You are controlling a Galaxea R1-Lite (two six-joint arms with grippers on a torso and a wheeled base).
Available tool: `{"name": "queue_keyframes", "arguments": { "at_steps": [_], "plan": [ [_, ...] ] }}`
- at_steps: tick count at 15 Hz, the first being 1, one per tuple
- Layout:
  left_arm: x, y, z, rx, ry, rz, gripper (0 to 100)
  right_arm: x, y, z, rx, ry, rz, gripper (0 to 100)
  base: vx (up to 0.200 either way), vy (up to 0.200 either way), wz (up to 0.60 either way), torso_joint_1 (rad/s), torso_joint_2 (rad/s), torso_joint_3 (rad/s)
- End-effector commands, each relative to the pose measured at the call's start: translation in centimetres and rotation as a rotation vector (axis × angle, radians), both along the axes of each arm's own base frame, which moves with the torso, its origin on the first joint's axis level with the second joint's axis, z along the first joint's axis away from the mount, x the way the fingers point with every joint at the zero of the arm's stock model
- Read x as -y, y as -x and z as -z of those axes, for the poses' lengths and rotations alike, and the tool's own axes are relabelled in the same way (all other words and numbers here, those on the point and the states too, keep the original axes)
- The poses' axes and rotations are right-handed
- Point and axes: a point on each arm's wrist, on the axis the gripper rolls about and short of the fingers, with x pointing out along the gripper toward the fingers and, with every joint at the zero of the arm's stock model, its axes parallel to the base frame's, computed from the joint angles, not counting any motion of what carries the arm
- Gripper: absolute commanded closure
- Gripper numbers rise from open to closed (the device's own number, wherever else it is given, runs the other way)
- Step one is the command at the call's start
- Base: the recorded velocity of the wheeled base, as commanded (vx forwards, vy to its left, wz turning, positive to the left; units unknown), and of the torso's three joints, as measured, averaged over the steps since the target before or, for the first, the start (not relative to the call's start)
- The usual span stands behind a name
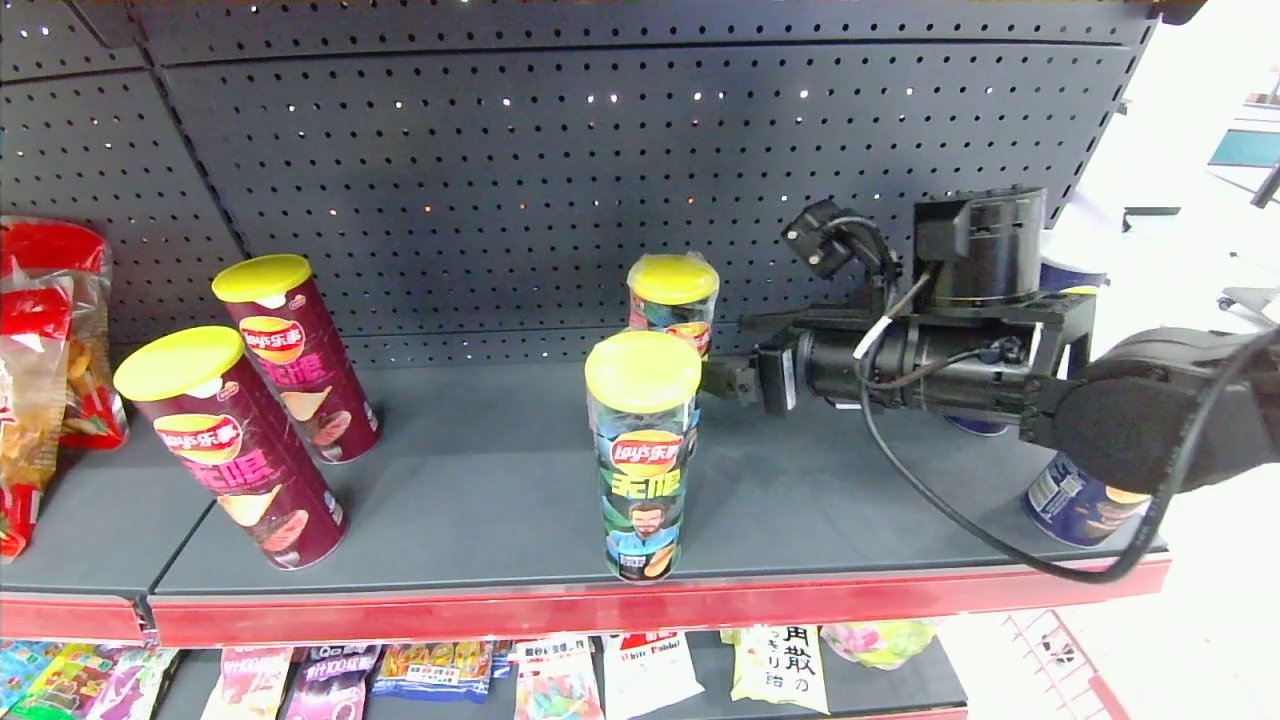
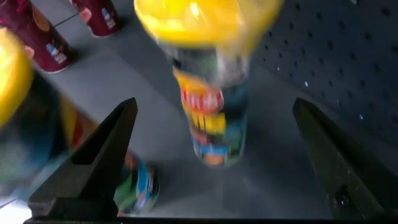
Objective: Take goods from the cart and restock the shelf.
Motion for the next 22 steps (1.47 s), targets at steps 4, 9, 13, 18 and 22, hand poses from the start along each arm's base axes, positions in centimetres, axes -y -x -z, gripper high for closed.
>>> {"name": "queue_keyframes", "arguments": {
  "at_steps": [4, 9, 13, 18, 22],
  "plan": [
    [0.7, -1.5, 0.3, -0.081, -0.051, -0.023, 0, 5.0, 5.2, -1.1, 0.008, -0.036, 0.068, 0, 0.0, 0.0, 0.0, 0.0, 0.0, 0.0],
    [2.1, -5.2, -0.1, -0.181, -0.173, -0.137, 0, 10.2, 13.4, -0.9, 0.055, -0.102, 0.163, 0, 0.0, 0.0, 0.0, 0.0, 0.0, 0.0],
    [4.5, -10.8, -0.3, -0.226, -0.303, -0.251, 0, 14.3, 19.5, 1.1, 0.132, -0.131, 0.315, 0, 0.0, 0.0, 0.0, 0.0, 0.0, 0.0],
    [7.1, -14.5, -0.4, -0.235, -0.34, -0.237, 0, 15.5, 20.3, 0.8, 0.18, -0.151, 0.392, 0, 0.0, 0.0, 0.0, 0.0, 0.0, 0.0],
    [8.8, -17.0, -0.3, -0.248, -0.352, -0.223, 0, 15.7, 20.5, 0.9, 0.181, -0.153, 0.407, 0, 0.0, 0.0, 0.0, 0.0, 0.0, 0.0]
  ]
}}
